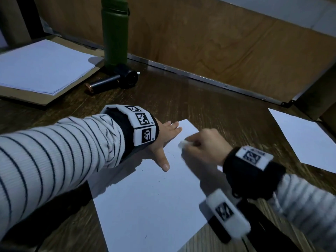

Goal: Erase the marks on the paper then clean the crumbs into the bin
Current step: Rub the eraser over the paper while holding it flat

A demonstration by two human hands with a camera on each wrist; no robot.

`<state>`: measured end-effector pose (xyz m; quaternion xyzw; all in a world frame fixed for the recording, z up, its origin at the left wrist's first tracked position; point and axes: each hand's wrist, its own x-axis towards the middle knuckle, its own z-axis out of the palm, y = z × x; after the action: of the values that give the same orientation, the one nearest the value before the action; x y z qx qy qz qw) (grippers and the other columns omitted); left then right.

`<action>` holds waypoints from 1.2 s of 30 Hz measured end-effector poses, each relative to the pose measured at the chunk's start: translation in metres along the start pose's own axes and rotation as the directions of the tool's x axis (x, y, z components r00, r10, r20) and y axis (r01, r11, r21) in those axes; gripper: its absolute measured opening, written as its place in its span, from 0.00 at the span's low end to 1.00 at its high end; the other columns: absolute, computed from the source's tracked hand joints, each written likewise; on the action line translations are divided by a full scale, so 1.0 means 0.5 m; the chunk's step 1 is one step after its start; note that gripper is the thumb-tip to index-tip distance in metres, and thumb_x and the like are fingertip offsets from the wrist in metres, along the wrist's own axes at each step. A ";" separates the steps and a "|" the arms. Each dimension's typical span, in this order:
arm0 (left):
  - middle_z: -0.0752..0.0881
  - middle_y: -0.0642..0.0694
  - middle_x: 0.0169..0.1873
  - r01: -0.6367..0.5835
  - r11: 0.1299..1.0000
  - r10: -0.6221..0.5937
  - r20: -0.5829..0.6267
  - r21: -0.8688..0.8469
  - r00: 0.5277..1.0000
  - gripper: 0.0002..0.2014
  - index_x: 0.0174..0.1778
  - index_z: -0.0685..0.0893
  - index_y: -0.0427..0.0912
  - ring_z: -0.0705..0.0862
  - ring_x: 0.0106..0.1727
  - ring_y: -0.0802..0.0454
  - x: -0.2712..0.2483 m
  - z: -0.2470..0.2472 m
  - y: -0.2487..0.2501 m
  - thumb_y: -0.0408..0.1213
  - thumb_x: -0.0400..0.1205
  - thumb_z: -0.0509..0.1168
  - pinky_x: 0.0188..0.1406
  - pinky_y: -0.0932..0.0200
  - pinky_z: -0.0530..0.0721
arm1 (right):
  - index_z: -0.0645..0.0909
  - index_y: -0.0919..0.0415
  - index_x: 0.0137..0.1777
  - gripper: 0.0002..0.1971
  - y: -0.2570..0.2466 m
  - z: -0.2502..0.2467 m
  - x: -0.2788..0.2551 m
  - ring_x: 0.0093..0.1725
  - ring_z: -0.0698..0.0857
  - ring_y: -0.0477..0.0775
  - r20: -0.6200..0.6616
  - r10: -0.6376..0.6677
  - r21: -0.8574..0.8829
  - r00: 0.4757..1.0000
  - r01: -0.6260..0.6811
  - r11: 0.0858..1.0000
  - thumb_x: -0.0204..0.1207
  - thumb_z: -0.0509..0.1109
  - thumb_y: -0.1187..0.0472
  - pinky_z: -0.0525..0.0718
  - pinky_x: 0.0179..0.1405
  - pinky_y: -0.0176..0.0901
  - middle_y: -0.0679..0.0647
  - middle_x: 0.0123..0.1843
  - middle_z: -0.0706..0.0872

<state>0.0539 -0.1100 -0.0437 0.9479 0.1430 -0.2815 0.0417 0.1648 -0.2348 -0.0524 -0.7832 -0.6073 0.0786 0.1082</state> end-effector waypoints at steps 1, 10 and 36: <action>0.32 0.48 0.82 -0.002 1.000 0.002 0.002 -0.002 1.000 0.62 0.81 0.30 0.45 0.34 0.83 0.49 -0.002 -0.001 0.001 0.65 0.68 0.69 0.80 0.41 0.41 | 0.61 0.53 0.18 0.24 0.014 -0.007 0.017 0.29 0.66 0.55 -0.041 0.068 0.000 0.997 -0.068 0.998 0.74 0.66 0.57 0.63 0.24 0.39 0.51 0.19 0.64; 0.32 0.48 0.82 0.010 1.000 -0.010 -0.002 0.014 1.000 0.63 0.81 0.30 0.46 0.35 0.83 0.49 -0.001 0.003 -0.001 0.68 0.67 0.68 0.80 0.39 0.43 | 0.76 0.58 0.27 0.19 -0.035 0.012 -0.039 0.25 0.70 0.50 0.120 -0.123 0.064 0.985 0.116 0.991 0.77 0.66 0.49 0.63 0.25 0.35 0.52 0.20 0.68; 0.33 0.47 0.82 -0.006 1.000 0.006 -0.002 0.009 1.000 0.62 0.81 0.30 0.44 0.35 0.83 0.48 -0.006 0.000 0.003 0.65 0.68 0.69 0.80 0.40 0.44 | 0.73 0.54 0.23 0.19 -0.043 0.019 -0.013 0.24 0.71 0.49 0.074 -0.082 0.082 0.994 0.076 0.994 0.76 0.66 0.54 0.64 0.25 0.33 0.50 0.17 0.70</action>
<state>0.0519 -0.1123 -0.0419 0.9488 0.1391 -0.2809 0.0380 0.1406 -0.2351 -0.0560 -0.7501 -0.6379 0.1282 0.1186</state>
